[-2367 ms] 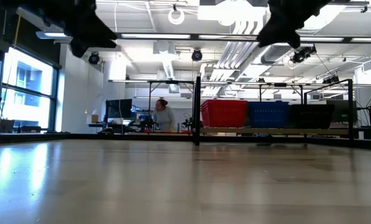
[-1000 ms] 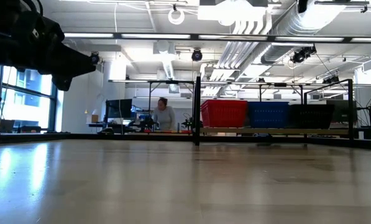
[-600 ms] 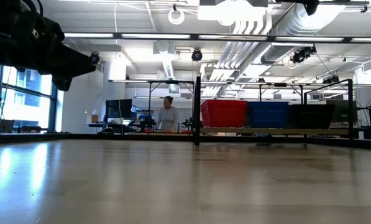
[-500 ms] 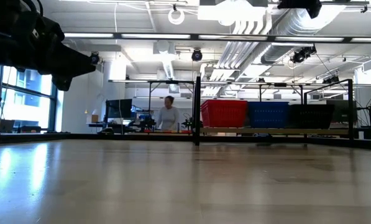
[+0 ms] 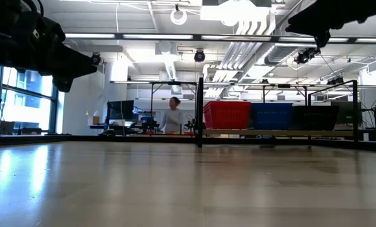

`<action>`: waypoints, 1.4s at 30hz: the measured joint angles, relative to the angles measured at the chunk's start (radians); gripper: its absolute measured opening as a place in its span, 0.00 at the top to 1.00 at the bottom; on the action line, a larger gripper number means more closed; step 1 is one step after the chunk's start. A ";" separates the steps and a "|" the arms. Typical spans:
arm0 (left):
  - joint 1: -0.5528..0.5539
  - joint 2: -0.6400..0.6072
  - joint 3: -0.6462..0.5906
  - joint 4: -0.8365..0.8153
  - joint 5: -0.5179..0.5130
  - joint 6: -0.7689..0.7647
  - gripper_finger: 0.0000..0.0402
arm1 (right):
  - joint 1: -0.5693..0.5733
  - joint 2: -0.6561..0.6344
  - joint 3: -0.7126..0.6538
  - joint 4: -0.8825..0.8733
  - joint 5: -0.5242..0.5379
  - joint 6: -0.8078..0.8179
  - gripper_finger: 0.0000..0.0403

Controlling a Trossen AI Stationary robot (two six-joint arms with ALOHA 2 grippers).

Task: Stack baskets on shelf by color
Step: Return to home position

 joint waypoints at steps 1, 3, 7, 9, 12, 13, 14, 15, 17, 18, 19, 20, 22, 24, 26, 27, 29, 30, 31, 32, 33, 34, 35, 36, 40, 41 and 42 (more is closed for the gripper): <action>0.000 0.000 0.000 0.000 0.000 0.000 0.71 | 0.000 -0.021 -0.023 0.015 -0.002 0.000 0.76; 0.000 0.000 0.000 0.000 0.000 0.000 0.71 | 0.000 -0.060 -0.066 0.046 -0.002 -0.001 0.76; 0.000 0.000 0.000 0.000 0.000 0.000 0.71 | 0.000 -0.134 -0.143 0.089 -0.002 -0.005 0.76; 0.000 0.000 0.000 0.000 0.000 0.000 0.71 | 0.000 -0.166 -0.175 0.098 -0.003 -0.001 0.76; 0.000 0.000 0.000 0.000 0.000 0.000 0.71 | 0.000 -0.205 -0.222 0.120 -0.003 0.004 0.76; 0.000 0.000 0.000 0.000 0.000 0.000 0.71 | 0.000 -0.217 -0.240 0.132 -0.003 0.011 0.76; 0.000 0.000 0.000 0.000 0.000 0.000 0.71 | 0.000 -0.228 -0.260 0.147 -0.003 0.018 0.76; 0.000 0.000 0.000 0.000 0.000 0.000 0.71 | 0.000 -0.239 -0.280 0.164 -0.003 0.021 0.76; 0.000 0.000 0.000 0.000 0.000 0.000 0.71 | 0.000 -0.260 -0.326 0.205 -0.003 0.027 0.76; 0.000 0.000 0.000 0.000 0.000 0.000 0.71 | 0.000 -0.270 -0.352 0.227 -0.003 0.027 0.76; 0.000 0.000 0.000 0.000 0.000 0.000 0.71 | 0.000 -0.278 -0.377 0.250 -0.003 0.028 0.76; 0.000 0.000 0.000 0.000 0.000 0.000 0.71 | 0.000 -0.287 -0.404 0.279 -0.003 0.035 0.76; 0.000 0.000 0.000 0.000 0.000 0.000 0.71 | 0.000 -0.305 -0.452 0.327 -0.003 0.052 0.76; 0.000 0.000 0.000 0.000 0.000 0.000 0.71 | 0.000 -0.323 -0.494 0.361 -0.003 0.075 0.76; 0.000 0.000 0.000 0.000 0.000 0.000 0.71 | 0.000 -0.340 -0.529 0.380 -0.003 0.088 0.76; 0.000 0.000 0.000 0.000 0.000 0.000 0.71 | 0.000 -0.348 -0.540 0.381 -0.003 0.092 0.76; 0.000 0.000 0.000 0.000 0.000 0.000 0.71 | 0.000 -0.360 -0.540 0.364 -0.002 0.093 0.76; 0.000 0.000 0.000 0.000 0.000 0.000 0.71 | 0.000 -0.364 -0.540 0.360 -0.001 0.090 0.76; 0.000 0.000 0.000 0.000 0.000 0.000 0.71 | 0.000 -0.366 -0.540 0.359 0.000 0.083 0.76; 0.000 0.000 0.000 0.000 0.000 0.000 0.71 | 0.000 -0.366 -0.540 0.358 0.000 0.074 0.76; 0.000 0.000 0.000 0.000 0.000 0.000 0.71 | 0.000 -0.366 -0.540 0.354 0.001 0.072 0.76; 0.000 0.000 0.000 0.000 0.000 0.000 0.71 | 0.000 -0.364 -0.540 0.344 0.002 0.071 0.76; 0.000 0.000 0.000 0.000 0.000 0.000 0.71 | -0.001 -0.364 -0.540 0.322 0.006 0.075 0.76; 0.000 0.000 0.000 0.000 0.000 0.000 0.71 | -0.001 -0.362 -0.539 0.307 0.011 0.083 0.76; 0.000 0.000 0.000 0.000 0.000 0.000 0.71 | -0.001 -0.355 -0.539 0.307 0.007 0.056 0.76; 0.000 0.000 0.000 0.000 0.000 0.000 0.71 | -0.001 -0.354 -0.539 0.307 0.005 0.045 0.76; 0.000 0.000 0.000 0.000 0.000 0.000 0.71 | -0.001 -0.354 -0.539 0.306 0.005 0.040 0.76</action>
